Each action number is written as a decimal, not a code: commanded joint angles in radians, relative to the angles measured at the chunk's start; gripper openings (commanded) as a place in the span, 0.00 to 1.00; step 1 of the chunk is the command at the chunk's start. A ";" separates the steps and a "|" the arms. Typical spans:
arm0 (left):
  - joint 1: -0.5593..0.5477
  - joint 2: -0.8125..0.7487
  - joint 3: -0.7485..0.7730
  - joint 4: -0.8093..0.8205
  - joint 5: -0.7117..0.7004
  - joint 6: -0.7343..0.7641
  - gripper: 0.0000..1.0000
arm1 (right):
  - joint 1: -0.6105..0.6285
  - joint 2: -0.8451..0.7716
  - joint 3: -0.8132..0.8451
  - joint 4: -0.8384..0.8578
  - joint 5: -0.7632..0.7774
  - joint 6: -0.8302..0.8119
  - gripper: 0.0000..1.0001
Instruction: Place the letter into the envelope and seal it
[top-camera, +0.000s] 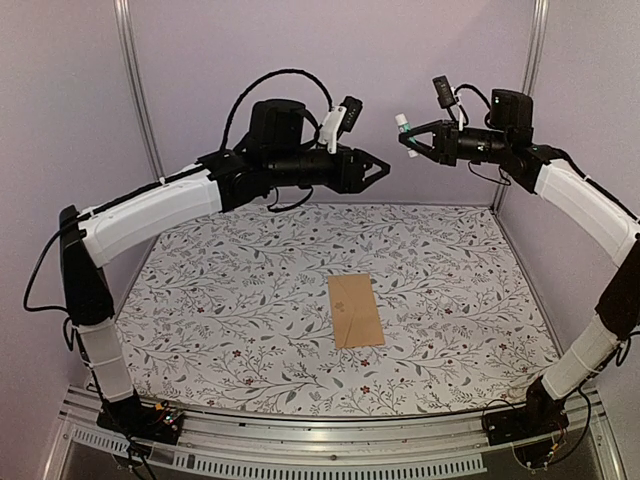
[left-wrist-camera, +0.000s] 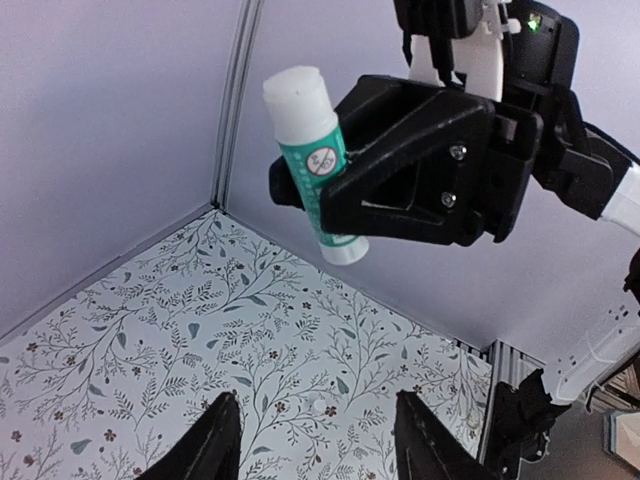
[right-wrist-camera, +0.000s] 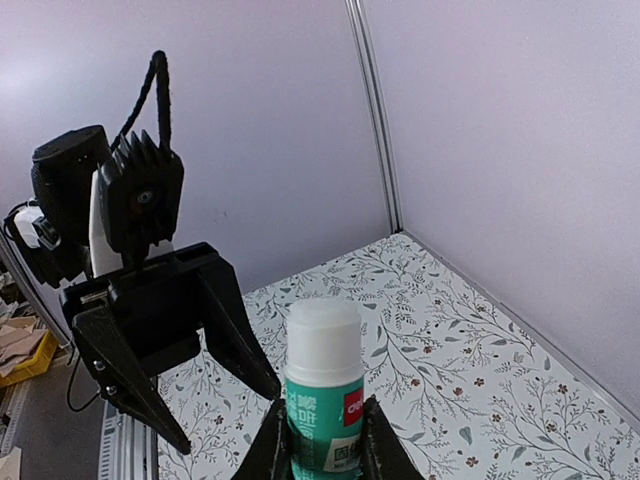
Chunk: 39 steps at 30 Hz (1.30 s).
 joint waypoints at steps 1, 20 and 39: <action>-0.014 0.015 0.021 0.067 0.080 -0.001 0.52 | 0.007 -0.018 -0.046 0.244 -0.061 0.233 0.04; -0.016 0.118 0.104 0.252 0.183 -0.033 0.42 | 0.070 0.010 -0.082 0.320 -0.117 0.346 0.08; 0.016 0.095 0.040 0.298 0.196 -0.047 0.03 | 0.069 0.009 -0.086 0.305 -0.133 0.316 0.24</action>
